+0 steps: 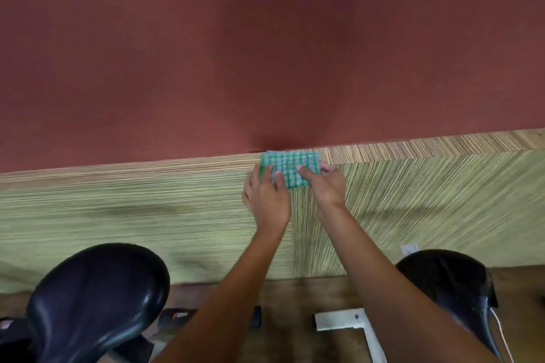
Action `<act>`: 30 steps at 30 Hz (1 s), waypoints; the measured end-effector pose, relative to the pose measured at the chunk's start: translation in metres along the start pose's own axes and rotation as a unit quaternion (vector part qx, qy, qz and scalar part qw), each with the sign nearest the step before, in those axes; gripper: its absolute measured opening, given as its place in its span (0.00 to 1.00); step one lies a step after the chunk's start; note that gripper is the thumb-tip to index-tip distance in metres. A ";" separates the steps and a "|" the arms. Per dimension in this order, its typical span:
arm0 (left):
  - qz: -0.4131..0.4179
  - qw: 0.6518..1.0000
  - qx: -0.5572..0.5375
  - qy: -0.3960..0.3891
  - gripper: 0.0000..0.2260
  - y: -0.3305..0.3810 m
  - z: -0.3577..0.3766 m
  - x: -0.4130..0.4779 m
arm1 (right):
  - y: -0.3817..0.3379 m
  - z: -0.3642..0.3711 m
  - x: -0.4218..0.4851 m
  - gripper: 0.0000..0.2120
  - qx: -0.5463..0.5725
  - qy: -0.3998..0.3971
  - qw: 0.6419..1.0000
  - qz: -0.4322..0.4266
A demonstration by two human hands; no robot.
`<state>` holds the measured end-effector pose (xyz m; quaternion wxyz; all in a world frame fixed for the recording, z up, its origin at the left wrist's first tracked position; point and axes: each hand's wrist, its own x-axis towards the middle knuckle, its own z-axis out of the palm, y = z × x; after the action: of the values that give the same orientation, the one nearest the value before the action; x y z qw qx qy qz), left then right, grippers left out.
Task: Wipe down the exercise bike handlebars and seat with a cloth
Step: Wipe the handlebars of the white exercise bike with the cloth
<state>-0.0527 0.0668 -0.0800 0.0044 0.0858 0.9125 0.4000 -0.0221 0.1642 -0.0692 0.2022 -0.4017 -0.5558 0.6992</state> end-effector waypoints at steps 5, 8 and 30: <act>-0.106 0.964 -0.222 -0.099 0.21 -0.010 -0.006 -0.027 | -0.006 -0.019 -0.051 0.14 -0.027 -0.043 0.996 -0.079; -0.259 0.803 -0.479 -0.242 0.28 -0.012 -0.011 -0.045 | 0.003 -0.030 -0.073 0.11 -0.108 -0.080 0.987 -0.089; -0.285 0.646 -0.515 -0.486 0.25 -0.031 0.015 -0.136 | 0.065 -0.115 -0.148 0.14 -0.193 0.010 0.981 0.024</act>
<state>0.0776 0.0352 -0.1206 0.6047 -0.0128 0.4059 0.6852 0.1670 0.1068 -0.0874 0.1096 -0.4529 -0.6685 0.5796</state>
